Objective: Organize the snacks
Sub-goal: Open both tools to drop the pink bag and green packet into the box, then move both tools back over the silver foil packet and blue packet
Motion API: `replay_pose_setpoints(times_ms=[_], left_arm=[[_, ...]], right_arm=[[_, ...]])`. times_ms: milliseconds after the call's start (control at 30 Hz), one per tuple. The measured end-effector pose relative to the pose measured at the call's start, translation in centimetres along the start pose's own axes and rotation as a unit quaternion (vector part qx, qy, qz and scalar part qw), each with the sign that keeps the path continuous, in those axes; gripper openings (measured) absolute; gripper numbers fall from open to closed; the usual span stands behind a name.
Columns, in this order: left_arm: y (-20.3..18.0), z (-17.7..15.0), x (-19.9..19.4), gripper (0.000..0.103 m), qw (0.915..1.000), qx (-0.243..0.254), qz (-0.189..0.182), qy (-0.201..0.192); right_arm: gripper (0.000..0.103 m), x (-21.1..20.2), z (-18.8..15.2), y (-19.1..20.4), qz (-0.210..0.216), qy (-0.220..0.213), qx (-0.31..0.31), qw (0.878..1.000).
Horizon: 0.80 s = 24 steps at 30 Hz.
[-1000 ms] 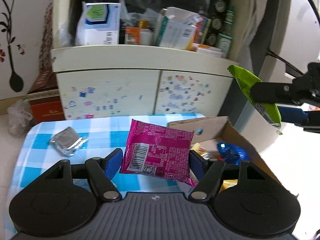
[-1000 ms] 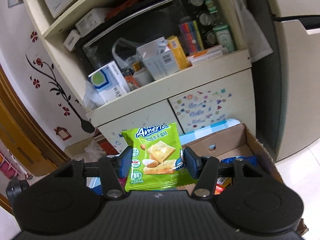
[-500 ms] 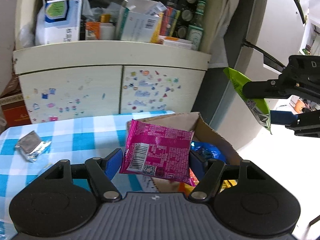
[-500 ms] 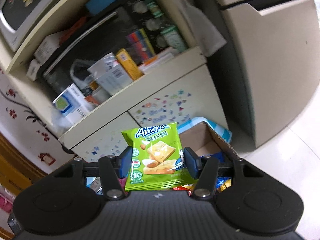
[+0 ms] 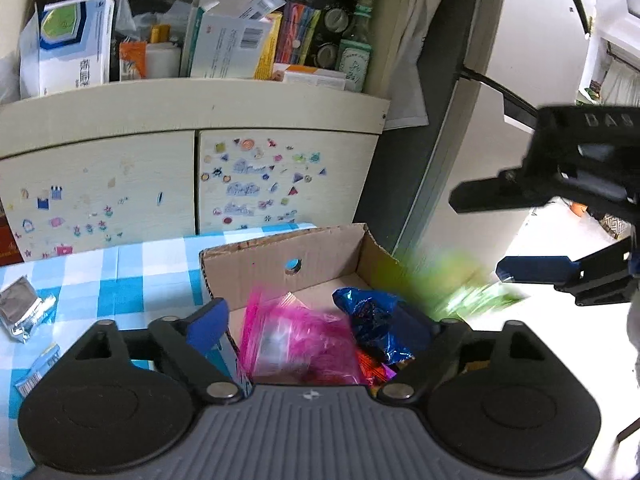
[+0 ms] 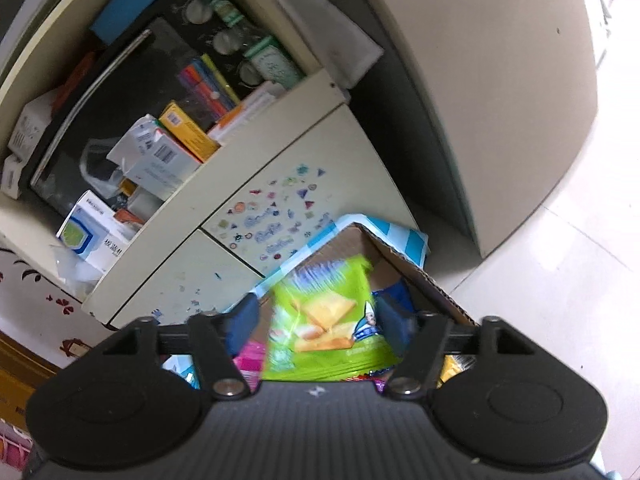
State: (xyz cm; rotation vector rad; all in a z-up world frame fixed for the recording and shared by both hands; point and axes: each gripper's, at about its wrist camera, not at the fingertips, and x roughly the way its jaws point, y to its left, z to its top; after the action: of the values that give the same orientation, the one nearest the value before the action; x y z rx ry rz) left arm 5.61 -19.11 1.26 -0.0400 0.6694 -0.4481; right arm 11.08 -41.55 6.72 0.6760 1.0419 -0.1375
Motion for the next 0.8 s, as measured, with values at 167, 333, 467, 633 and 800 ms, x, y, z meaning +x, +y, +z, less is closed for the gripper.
replay_pose_setpoints(times_ms=[167,333,467,633,800], left_arm=[[0.5,0.5,-0.5,0.098,0.9998,-0.02,0.005,-0.003],[1.1,0.8,-0.9,0.098,0.9993,-0.028,0.022,0.006],[1.6,0.6,-1.3,0.098,0.9988,-0.03,0.036,0.015],[2.5,0.4,-1.6,0.098,0.9974,-0.028,0.061,0.027],[3.4,0.4,-2.4,0.098,0.9952,-0.027,0.088,0.035]], right_arm=[[0.078,0.0,0.0,0.1,0.003,-0.004,0.007,1.0],[0.079,0.2,0.0,0.7,0.011,0.003,-0.006,1.0],[0.079,0.5,-0.2,1.5,0.022,0.008,-0.018,1.0],[0.08,0.7,-0.5,2.5,0.03,0.011,-0.037,0.999],[0.084,1.0,-0.7,3.3,0.025,0.008,-0.05,0.998]])
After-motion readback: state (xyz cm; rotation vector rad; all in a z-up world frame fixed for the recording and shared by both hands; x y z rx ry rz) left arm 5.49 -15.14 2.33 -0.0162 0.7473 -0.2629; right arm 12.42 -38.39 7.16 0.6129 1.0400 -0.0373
